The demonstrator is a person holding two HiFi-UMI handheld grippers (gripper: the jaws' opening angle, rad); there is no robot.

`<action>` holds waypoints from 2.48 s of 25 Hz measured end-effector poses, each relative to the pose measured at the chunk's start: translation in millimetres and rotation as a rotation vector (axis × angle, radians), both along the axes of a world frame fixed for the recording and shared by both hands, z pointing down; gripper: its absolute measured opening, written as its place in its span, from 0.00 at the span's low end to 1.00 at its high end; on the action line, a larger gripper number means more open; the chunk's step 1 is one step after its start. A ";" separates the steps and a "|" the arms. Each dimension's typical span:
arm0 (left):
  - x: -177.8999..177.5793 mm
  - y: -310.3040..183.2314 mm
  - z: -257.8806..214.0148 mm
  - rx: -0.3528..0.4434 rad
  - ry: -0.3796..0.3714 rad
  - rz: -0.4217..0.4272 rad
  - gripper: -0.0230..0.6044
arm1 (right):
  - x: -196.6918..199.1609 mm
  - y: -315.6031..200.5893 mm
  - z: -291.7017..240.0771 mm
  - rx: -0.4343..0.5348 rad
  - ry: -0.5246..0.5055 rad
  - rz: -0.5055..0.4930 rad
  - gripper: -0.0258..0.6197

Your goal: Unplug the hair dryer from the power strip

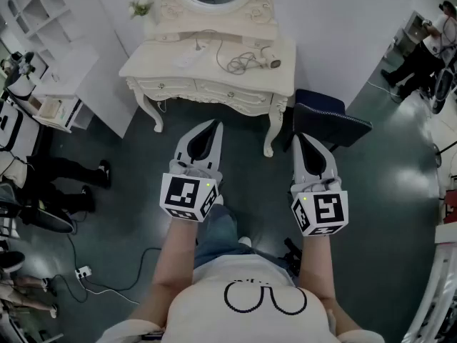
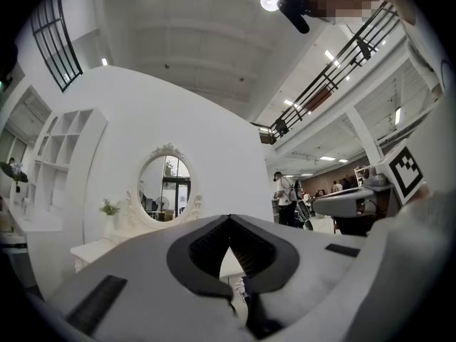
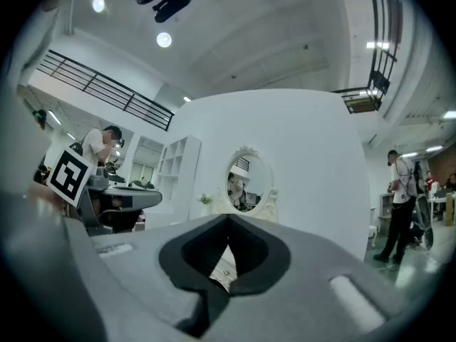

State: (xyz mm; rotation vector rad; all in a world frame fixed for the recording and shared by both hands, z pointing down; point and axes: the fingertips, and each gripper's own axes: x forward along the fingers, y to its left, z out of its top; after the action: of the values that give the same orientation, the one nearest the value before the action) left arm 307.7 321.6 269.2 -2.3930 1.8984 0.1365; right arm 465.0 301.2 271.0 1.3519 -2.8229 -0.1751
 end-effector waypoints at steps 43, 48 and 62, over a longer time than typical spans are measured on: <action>-390.9 -324.0 78.6 -0.197 0.141 0.050 0.16 | -397.9 -342.5 58.4 -0.206 0.015 -0.134 0.04; -402.9 -364.1 103.4 -0.273 0.105 0.109 0.35 | -422.0 -381.3 78.7 -0.246 0.000 -0.142 0.04; -400.7 -503.6 219.3 -0.693 -0.088 0.360 0.55 | -461.5 -516.8 134.5 -0.367 -0.016 -0.108 0.04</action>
State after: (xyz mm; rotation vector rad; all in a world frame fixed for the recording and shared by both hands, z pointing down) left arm -93.1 -182.0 488.5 -3.0802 1.6325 -0.7066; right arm 3.5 -215.7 405.5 1.1269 -2.7570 0.3392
